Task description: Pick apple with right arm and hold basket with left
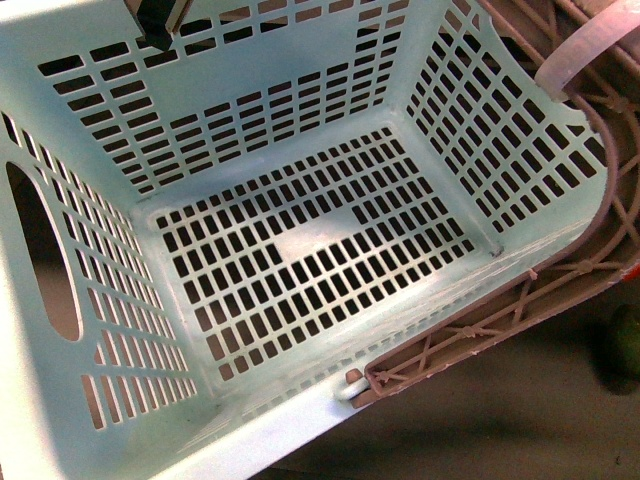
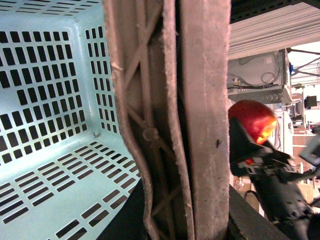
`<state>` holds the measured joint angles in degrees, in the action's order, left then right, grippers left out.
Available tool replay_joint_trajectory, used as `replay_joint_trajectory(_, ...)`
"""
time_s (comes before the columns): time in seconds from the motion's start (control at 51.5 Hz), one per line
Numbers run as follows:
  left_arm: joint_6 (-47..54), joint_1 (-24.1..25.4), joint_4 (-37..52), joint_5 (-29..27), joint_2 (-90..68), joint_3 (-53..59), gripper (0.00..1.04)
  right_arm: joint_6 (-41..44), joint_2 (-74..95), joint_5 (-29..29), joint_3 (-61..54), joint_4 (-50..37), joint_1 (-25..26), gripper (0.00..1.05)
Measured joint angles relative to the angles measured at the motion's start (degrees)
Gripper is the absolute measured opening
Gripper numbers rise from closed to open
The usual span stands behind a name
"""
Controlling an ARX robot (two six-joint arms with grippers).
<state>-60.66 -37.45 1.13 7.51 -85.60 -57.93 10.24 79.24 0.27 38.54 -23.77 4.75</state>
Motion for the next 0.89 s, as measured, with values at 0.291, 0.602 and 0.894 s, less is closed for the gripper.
replay_joint_trajectory(0.291, -0.02, 0.0, 0.0, 0.02, 0.0, 0.0, 0.18, -3.93, -5.49, 1.27, 1.05, 1.99, -12.5, 0.8)
replay_joint_trajectory(0.602, 0.0, 0.0, 0.0, 0.02, 0.0, 0.0, 0.18, -7.52, 0.35, 5.03, -0.07, -1.18, -24.17, 0.8)
replay_joint_trajectory(0.894, 0.0, 0.0, 0.0, 0.02, 0.0, 0.0, 0.18, -9.01, 3.74, 6.19, -1.57, -2.49, -27.95, 0.88)
